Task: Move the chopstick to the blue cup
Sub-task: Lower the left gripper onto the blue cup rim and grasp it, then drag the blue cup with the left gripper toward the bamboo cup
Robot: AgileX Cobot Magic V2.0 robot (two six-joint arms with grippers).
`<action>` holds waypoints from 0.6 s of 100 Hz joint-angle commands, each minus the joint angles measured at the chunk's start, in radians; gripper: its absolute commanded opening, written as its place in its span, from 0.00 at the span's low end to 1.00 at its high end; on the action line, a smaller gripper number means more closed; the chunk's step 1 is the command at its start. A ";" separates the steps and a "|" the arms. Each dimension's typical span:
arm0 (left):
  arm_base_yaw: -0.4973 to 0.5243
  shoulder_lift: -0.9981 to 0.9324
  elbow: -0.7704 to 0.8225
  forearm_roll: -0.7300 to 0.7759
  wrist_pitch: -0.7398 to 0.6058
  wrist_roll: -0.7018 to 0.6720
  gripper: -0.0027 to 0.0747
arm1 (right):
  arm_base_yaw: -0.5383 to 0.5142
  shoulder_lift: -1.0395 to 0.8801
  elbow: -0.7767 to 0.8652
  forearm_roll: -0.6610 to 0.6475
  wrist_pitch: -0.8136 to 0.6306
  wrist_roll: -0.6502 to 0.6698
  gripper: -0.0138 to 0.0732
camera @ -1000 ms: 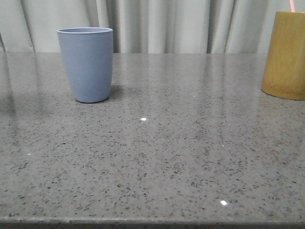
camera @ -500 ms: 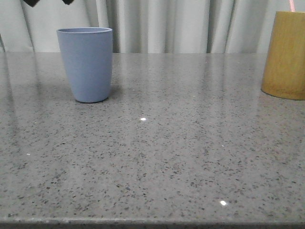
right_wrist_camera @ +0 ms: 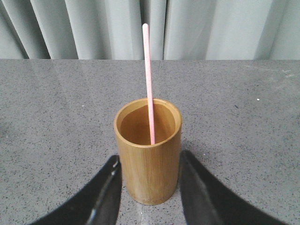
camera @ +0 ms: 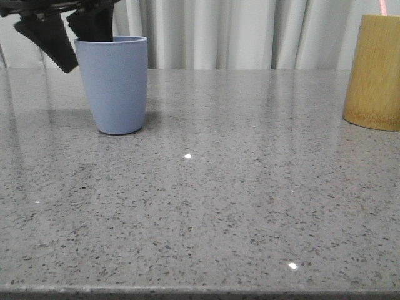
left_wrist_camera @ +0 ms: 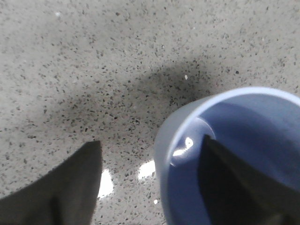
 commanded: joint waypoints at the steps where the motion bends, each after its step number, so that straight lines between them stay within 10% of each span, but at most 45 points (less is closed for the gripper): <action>1: -0.008 -0.044 -0.035 -0.020 -0.022 -0.002 0.37 | -0.003 0.002 -0.038 0.003 -0.078 -0.007 0.52; 18: -0.008 -0.044 -0.036 -0.020 -0.021 -0.002 0.01 | -0.003 0.002 -0.038 0.003 -0.078 -0.007 0.52; 60: -0.044 -0.044 -0.093 -0.093 -0.089 -0.002 0.01 | -0.003 0.002 -0.038 0.003 -0.075 -0.007 0.52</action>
